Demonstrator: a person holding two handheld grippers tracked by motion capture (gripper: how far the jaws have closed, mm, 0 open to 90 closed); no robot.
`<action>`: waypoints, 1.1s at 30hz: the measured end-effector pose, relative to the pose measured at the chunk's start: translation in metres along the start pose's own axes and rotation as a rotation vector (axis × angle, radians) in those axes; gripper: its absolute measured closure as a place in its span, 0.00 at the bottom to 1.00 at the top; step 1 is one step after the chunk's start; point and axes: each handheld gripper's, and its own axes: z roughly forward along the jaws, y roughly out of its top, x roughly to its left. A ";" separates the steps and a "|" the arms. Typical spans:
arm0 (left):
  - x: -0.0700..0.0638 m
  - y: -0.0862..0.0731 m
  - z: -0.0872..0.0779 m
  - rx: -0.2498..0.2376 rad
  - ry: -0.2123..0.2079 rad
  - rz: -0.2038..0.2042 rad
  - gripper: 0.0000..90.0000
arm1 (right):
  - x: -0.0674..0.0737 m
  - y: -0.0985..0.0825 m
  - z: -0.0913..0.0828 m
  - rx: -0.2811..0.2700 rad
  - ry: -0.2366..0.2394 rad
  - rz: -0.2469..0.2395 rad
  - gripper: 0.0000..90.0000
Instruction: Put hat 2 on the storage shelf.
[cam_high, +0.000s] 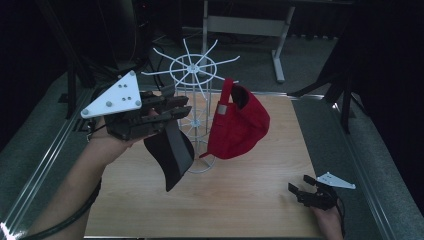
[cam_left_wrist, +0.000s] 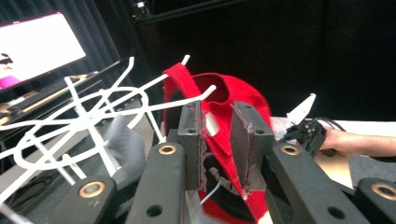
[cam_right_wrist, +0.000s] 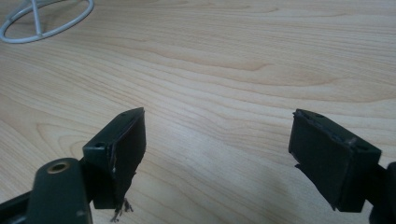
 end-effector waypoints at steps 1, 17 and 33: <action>0.000 -0.001 -0.002 -0.001 0.000 -0.002 0.83 | 0.000 0.000 0.000 -0.001 0.000 0.000 0.21; -0.012 -0.026 -0.035 -0.041 -0.021 -0.050 0.77 | 0.000 0.000 -0.001 -0.004 0.003 0.008 0.21; -0.019 -0.062 -0.067 -0.030 0.016 -0.063 0.67 | -0.001 0.001 -0.001 -0.013 0.003 0.012 0.21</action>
